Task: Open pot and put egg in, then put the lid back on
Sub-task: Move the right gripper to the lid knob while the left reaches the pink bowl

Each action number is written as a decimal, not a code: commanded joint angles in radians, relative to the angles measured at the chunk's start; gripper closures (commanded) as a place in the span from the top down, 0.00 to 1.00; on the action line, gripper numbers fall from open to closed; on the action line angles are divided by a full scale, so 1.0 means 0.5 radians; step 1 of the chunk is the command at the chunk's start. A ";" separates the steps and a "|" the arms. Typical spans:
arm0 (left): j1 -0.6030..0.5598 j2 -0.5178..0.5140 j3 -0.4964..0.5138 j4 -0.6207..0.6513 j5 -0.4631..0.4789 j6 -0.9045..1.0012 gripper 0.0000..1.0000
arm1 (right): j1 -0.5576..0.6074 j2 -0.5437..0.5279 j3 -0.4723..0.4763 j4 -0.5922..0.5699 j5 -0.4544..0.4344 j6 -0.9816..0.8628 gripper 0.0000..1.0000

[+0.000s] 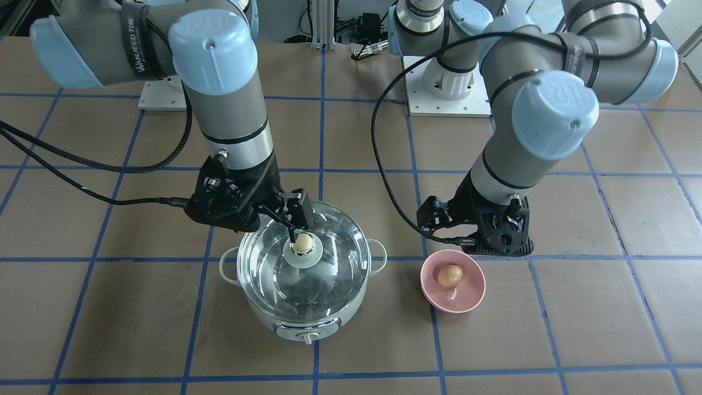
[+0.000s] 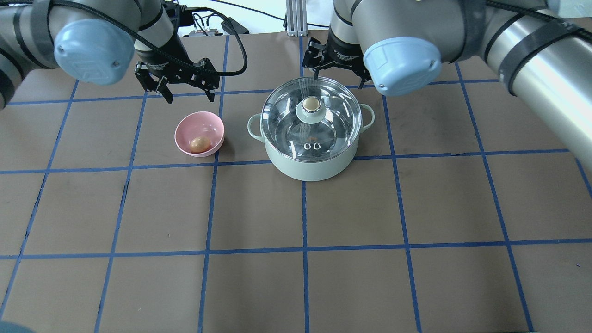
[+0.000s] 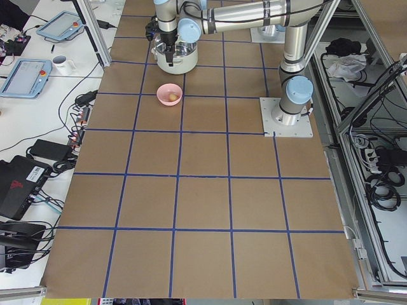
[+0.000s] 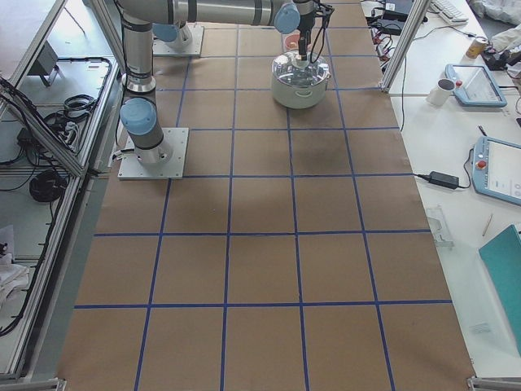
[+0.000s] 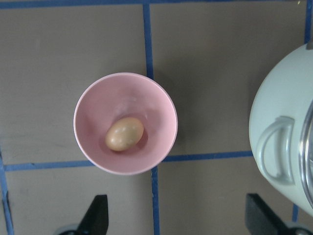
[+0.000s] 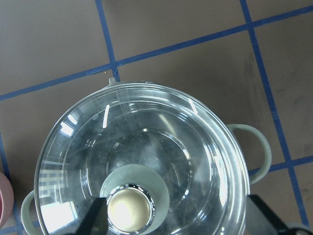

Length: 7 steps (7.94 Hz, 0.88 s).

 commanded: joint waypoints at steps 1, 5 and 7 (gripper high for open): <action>0.028 -0.294 -0.065 0.158 0.043 0.006 1.00 | 0.115 0.148 0.001 -0.116 -0.023 0.095 1.00; 0.129 -0.417 -0.071 0.210 0.068 0.024 1.00 | 0.161 0.219 0.025 -0.119 -0.011 0.101 1.00; 0.129 -0.451 -0.080 0.253 0.065 0.021 1.00 | 0.164 0.210 0.028 -0.110 -0.038 0.038 0.77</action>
